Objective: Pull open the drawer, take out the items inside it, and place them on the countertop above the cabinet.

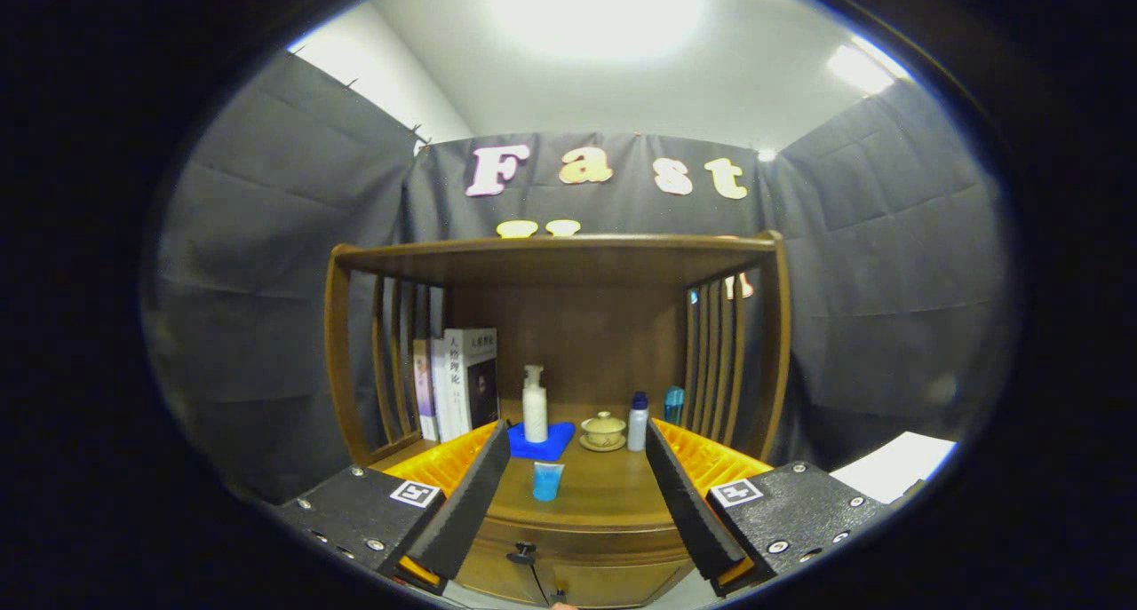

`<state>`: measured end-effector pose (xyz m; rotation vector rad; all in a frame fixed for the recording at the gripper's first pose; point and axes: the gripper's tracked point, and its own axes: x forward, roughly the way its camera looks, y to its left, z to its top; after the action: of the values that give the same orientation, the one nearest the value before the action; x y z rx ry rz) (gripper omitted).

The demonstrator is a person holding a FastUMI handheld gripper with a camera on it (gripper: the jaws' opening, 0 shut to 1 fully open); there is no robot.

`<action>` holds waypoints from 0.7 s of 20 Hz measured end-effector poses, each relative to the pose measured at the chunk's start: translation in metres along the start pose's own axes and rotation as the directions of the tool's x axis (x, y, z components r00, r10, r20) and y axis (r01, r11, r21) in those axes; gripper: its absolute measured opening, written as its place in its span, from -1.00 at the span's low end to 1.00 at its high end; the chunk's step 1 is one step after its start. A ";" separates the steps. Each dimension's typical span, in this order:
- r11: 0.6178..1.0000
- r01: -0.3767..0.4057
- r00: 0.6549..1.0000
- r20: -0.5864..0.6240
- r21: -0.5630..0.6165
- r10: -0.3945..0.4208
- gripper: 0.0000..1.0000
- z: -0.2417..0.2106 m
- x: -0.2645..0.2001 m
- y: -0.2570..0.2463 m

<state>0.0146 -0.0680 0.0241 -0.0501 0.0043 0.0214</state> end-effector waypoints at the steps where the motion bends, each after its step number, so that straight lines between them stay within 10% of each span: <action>1: 1.000 0.005 1.000 -0.004 -0.011 -0.005 0.89 0.000 -0.004 0.001; 14: 0.999 0.036 0.995 -0.090 -0.035 -0.039 0.90 -0.041 0.011 0.016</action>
<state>0.0252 -0.0534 -0.0176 -0.0848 0.0941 -0.0189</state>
